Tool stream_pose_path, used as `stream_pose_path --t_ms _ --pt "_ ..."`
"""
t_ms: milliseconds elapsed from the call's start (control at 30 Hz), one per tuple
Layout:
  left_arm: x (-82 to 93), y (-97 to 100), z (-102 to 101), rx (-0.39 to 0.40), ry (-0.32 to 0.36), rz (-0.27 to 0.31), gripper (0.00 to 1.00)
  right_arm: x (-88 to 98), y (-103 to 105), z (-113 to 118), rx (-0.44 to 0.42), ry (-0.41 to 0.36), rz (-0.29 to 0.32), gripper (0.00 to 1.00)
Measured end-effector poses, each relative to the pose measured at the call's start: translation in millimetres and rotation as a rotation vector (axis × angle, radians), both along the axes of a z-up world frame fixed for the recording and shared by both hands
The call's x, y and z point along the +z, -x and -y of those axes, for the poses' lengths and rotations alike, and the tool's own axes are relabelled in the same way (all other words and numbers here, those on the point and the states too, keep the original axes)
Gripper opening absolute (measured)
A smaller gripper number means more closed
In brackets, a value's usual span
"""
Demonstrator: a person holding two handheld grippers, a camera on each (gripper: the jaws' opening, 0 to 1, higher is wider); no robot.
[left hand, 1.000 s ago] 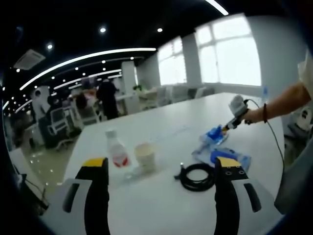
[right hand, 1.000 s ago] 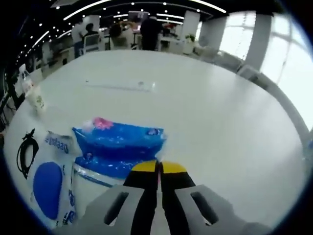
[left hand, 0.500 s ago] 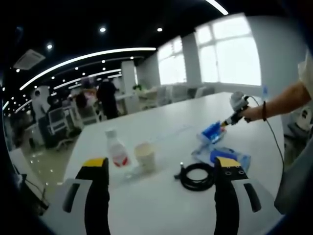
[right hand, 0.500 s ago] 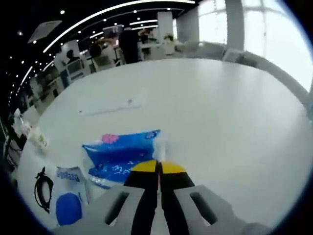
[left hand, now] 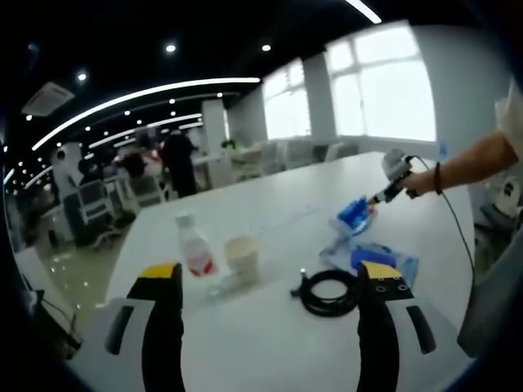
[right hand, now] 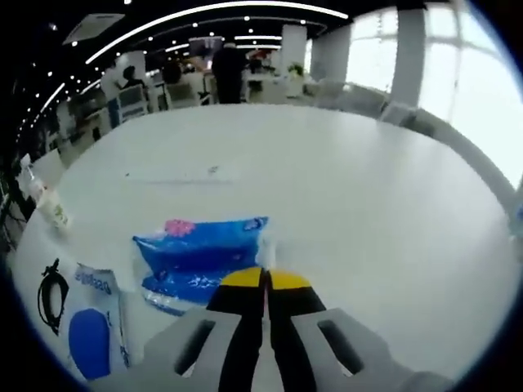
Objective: Arrange the tabletop items into an orderly group along one side of the table until the central work area is clear of visible clutter.
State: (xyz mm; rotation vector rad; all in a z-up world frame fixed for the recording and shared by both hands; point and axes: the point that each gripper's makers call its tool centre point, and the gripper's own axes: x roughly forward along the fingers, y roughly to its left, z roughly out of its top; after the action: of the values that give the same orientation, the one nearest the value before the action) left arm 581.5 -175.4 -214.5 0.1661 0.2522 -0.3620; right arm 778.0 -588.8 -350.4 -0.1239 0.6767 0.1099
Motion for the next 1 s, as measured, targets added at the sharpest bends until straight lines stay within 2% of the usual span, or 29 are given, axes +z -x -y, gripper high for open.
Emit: stream_pose_path --t_ms 200,500,600,667,767,933,1000 --pt "-1.4 0.3 -2.9 0.004 0.013 -0.008 0.84 -3.9 -3.6 1.3 0.016 0.028 0.003 0.01" --pt "-6.0 0.3 -3.1 0.007 0.007 -0.023 0.83 -12.8 -7.5 2.8 0.011 0.022 -0.011 0.02" --pt "-6.9 0.4 -2.3 0.003 -0.01 -0.025 0.84 -12.9 -8.6 6.2 0.02 0.051 -0.009 0.06" --pt "-6.7 0.1 -1.0 -0.001 -0.007 -0.024 0.84 -13.6 -8.8 6.8 0.017 0.041 -0.012 0.07" --pt "-7.3 -0.3 -0.3 -0.005 -0.001 -0.026 0.83 -12.9 -8.3 9.7 0.008 0.048 -0.01 0.12" --pt "-10.8 -1.1 -1.4 -0.001 0.001 -0.036 0.83 -12.3 -5.4 12.7 -0.023 0.012 -0.018 0.24" --pt "-11.6 -1.1 -0.8 -0.003 0.002 -0.038 0.83 -13.4 -2.6 13.1 -0.04 -0.002 -0.03 0.32"
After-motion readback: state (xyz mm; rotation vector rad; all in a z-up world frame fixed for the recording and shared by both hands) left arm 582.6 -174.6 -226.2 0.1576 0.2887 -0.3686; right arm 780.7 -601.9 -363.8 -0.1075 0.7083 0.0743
